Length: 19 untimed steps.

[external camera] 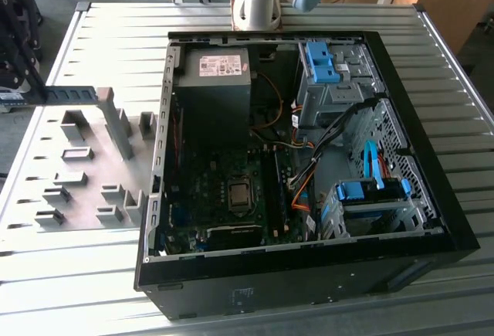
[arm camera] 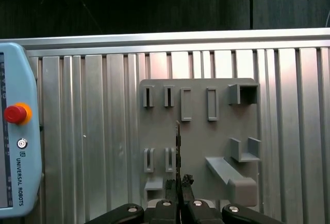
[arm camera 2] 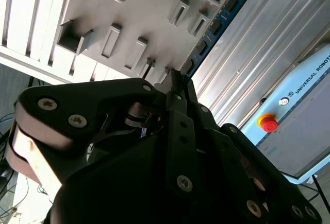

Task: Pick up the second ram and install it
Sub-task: 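Pick up the second ram and move it above second insertion slot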

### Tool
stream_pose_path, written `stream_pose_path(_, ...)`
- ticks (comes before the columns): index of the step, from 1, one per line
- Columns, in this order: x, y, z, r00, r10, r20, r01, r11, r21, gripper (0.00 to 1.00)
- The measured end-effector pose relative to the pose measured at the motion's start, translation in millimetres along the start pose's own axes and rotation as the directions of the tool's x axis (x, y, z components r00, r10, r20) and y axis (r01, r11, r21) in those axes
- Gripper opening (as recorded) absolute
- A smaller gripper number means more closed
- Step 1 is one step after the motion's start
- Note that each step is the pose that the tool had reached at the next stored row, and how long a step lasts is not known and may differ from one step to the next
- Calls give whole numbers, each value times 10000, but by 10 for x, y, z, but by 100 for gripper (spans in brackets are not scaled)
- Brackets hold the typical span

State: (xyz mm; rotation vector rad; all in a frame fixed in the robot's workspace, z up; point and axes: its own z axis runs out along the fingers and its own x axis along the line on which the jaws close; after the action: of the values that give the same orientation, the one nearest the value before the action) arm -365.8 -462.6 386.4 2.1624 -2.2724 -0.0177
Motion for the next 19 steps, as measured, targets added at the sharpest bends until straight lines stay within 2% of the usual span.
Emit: stream_pose_path(19, -8, -158, -2, 10000, 0, 0, 0, 10000, 0, 14)
